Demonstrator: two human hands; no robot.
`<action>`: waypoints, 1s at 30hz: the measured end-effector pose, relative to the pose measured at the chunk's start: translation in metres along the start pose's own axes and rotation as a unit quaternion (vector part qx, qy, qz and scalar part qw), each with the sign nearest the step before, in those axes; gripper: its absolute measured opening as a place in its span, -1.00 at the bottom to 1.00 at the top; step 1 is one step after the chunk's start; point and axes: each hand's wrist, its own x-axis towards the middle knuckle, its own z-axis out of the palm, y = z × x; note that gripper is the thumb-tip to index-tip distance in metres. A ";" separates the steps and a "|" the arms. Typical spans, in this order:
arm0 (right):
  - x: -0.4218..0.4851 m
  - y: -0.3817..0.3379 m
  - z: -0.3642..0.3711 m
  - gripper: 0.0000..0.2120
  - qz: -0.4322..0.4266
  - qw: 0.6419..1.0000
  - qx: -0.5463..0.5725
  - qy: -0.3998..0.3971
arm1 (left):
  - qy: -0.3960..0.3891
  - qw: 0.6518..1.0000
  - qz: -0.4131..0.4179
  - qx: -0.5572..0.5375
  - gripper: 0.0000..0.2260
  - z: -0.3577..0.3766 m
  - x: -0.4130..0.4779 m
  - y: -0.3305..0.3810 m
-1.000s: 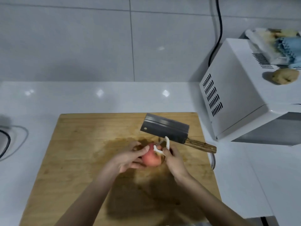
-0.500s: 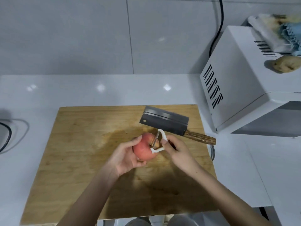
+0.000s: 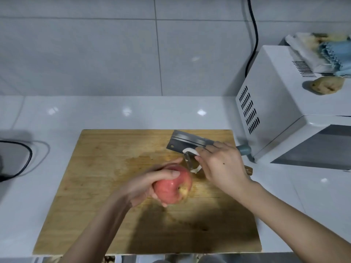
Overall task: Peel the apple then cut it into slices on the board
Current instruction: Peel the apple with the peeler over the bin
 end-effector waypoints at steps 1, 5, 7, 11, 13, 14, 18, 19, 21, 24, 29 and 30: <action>0.000 -0.001 0.000 -0.94 -0.004 1.000 -0.009 0.010 | -0.012 1.000 -0.005 -0.004 -0.24 0.003 -0.001 0.002; 0.001 -0.008 -0.001 -0.92 0.020 0.999 -0.031 0.011 | -0.016 0.999 -0.011 -0.034 -0.17 0.013 -0.002 0.006; 0.001 -0.008 -0.003 -0.92 0.022 0.999 -0.033 0.003 | -0.011 0.999 -0.012 -0.048 -0.17 0.016 -0.001 0.006; 0.002 0.005 -0.023 -0.85 0.069 0.996 0.035 0.040 | -0.012 0.994 -0.003 -0.105 -0.29 0.014 0.002 0.004; 0.002 0.008 -0.038 -0.80 0.063 0.993 0.081 0.063 | 0.009 0.988 -0.012 -0.152 -0.37 0.011 0.004 0.002; 0.002 0.006 -0.042 -0.79 0.040 0.992 0.097 0.065 | 0.017 0.985 -0.019 -0.171 -0.41 0.011 0.005 0.001; 0.003 -0.006 -0.031 -0.75 -0.084 0.992 0.090 0.043 | 0.015 0.982 -0.044 -0.185 -0.61 0.019 0.007 -0.003; 0.005 -0.006 -0.026 -0.73 -0.105 0.990 0.079 0.045 | 0.016 0.982 -0.052 -0.183 -0.61 0.021 0.008 -0.004; 0.011 -0.003 -0.019 -0.71 -0.151 0.984 0.066 0.066 | 0.021 0.980 -0.069 -0.187 -0.60 0.023 0.009 -0.008; 0.018 -0.003 -0.013 -0.70 -0.217 0.968 0.079 0.101 | 0.022 0.981 -0.081 -0.177 -0.53 0.024 0.012 -0.015; 0.029 -0.010 0.001 -0.69 -0.287 0.946 0.102 0.112 | 0.026 0.983 -0.077 -0.165 -0.45 0.023 0.020 -0.029; 0.032 -0.012 0.005 -0.69 -0.294 0.942 0.114 0.112 | 0.035 0.982 -0.074 -0.172 -0.47 0.023 0.020 -0.032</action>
